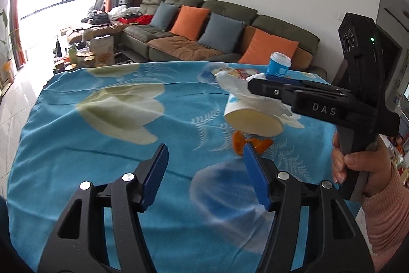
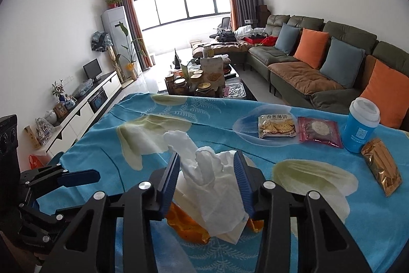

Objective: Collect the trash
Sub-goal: 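Grasp the white paper cup with the left tool while the right tool grasps the tissue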

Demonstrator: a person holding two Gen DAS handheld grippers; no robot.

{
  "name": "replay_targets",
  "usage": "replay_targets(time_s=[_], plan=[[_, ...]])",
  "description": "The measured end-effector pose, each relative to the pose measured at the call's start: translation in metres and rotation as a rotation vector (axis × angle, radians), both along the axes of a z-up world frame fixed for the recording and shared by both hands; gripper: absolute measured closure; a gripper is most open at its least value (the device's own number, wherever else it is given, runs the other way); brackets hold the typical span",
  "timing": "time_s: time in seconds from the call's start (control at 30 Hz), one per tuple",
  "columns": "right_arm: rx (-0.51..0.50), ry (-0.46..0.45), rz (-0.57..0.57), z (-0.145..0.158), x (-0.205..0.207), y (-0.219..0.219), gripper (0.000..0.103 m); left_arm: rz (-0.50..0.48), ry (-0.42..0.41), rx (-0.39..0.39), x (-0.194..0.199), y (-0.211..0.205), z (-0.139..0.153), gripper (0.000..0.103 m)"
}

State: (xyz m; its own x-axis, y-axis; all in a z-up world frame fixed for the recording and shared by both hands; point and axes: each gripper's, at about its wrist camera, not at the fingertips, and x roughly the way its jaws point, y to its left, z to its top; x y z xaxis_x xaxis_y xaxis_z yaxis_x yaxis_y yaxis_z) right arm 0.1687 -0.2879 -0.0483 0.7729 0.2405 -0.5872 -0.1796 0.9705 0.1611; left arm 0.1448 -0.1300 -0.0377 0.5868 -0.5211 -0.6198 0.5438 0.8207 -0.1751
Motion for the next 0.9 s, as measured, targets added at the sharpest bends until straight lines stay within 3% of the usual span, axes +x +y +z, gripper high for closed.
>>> replay_targets(time_s=[0.03, 0.13, 0.5, 0.7, 0.77, 0.9], plan=[[0.01, 0.009, 0.003, -0.002, 0.001, -0.002, 0.078, -0.009, 0.005, 0.002, 0.004, -0.005, 0.0, 0.044], [0.046, 0.028, 0.01, -0.006, 0.001, -0.01, 0.088, -0.036, 0.03, -0.001, 0.018, -0.018, -0.004, 0.045], [0.174, -0.003, -0.013, 0.0, -0.015, -0.048, 0.09, -0.108, 0.083, 0.034, 0.051, -0.068, -0.015, 0.06], [0.2, -0.017, -0.016, 0.002, -0.02, -0.057, 0.09, -0.101, 0.124, 0.015, 0.065, -0.072, -0.021, 0.068], [0.214, -0.016, -0.017, 0.001, -0.021, -0.059, 0.09, -0.108, 0.136, 0.003, 0.068, -0.073, -0.023, 0.082], [0.227, -0.018, -0.021, 0.001, -0.023, -0.061, 0.09, -0.1, 0.141, -0.019, 0.069, -0.07, -0.025, 0.091]])
